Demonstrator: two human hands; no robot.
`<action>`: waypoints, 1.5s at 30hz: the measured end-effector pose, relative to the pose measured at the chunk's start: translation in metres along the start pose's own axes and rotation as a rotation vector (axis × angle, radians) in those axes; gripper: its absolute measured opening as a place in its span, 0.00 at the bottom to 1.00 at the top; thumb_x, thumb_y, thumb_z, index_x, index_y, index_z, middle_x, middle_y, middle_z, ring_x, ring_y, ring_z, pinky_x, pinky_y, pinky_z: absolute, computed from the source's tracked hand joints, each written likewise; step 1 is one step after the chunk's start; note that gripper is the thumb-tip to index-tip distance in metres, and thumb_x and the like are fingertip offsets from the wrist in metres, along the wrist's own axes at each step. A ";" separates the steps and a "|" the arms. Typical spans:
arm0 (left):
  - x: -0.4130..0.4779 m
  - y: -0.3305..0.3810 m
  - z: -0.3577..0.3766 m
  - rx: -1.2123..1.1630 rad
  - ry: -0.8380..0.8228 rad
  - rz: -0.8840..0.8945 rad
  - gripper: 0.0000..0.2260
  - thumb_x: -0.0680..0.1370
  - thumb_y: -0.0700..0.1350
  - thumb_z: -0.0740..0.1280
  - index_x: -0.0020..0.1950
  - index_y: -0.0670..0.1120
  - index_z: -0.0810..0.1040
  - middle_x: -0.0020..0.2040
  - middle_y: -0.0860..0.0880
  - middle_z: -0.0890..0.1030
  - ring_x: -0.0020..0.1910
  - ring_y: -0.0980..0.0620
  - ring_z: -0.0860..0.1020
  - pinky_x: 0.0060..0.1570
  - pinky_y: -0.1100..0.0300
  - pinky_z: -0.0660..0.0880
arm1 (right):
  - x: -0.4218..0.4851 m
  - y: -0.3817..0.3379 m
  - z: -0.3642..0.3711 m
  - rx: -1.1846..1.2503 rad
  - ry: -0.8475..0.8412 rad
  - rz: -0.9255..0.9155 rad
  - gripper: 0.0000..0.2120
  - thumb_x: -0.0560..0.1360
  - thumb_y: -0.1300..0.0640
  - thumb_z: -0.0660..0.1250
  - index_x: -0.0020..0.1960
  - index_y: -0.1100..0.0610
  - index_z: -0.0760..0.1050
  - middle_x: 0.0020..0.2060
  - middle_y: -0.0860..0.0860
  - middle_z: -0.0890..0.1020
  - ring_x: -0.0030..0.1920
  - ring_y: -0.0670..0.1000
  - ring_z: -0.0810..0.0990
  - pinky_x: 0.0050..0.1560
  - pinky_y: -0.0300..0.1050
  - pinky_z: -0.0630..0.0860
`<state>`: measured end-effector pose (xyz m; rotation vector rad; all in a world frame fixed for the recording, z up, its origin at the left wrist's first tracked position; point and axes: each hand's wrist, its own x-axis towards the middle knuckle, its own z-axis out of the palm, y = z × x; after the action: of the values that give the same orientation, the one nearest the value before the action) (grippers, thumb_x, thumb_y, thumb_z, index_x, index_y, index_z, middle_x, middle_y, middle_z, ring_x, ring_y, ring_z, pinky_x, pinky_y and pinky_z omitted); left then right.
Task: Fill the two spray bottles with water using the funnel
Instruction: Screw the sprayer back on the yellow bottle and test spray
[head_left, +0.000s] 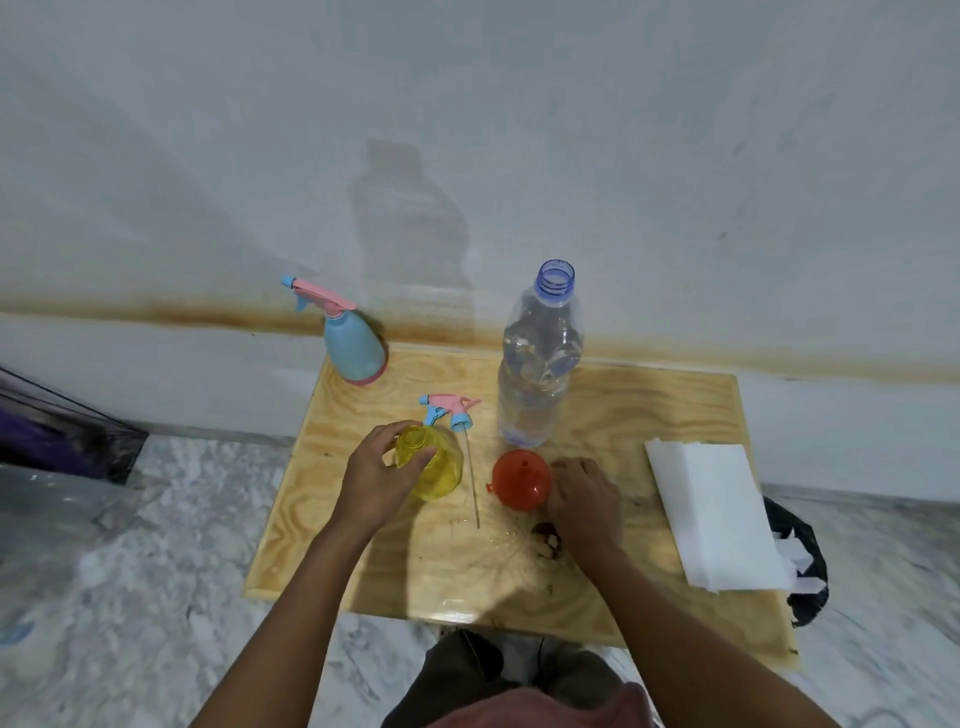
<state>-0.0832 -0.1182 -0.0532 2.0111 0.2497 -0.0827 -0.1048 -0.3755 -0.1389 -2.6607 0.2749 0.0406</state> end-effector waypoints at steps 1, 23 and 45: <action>0.000 0.000 0.000 0.000 0.000 0.003 0.15 0.74 0.43 0.75 0.60 0.47 0.81 0.55 0.52 0.81 0.53 0.63 0.76 0.45 0.78 0.70 | 0.000 -0.004 -0.001 0.038 0.027 -0.022 0.12 0.76 0.46 0.62 0.54 0.48 0.79 0.49 0.48 0.82 0.50 0.52 0.81 0.51 0.49 0.73; 0.005 -0.029 0.008 0.001 -0.073 -0.068 0.33 0.67 0.48 0.81 0.69 0.51 0.73 0.62 0.54 0.78 0.61 0.56 0.77 0.59 0.62 0.74 | 0.042 -0.118 0.014 0.356 -0.232 -0.095 0.20 0.78 0.49 0.66 0.67 0.54 0.74 0.62 0.52 0.77 0.58 0.52 0.80 0.58 0.47 0.76; 0.011 -0.040 -0.004 -0.033 -0.119 -0.034 0.31 0.65 0.48 0.82 0.63 0.56 0.74 0.55 0.58 0.81 0.54 0.63 0.79 0.50 0.71 0.75 | 0.072 -0.135 0.056 0.482 -0.255 0.144 0.10 0.76 0.49 0.65 0.49 0.54 0.80 0.42 0.49 0.83 0.43 0.50 0.81 0.41 0.44 0.75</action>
<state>-0.0813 -0.0965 -0.0890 1.9612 0.2074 -0.2180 -0.0059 -0.2460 -0.1347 -2.1268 0.3416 0.3157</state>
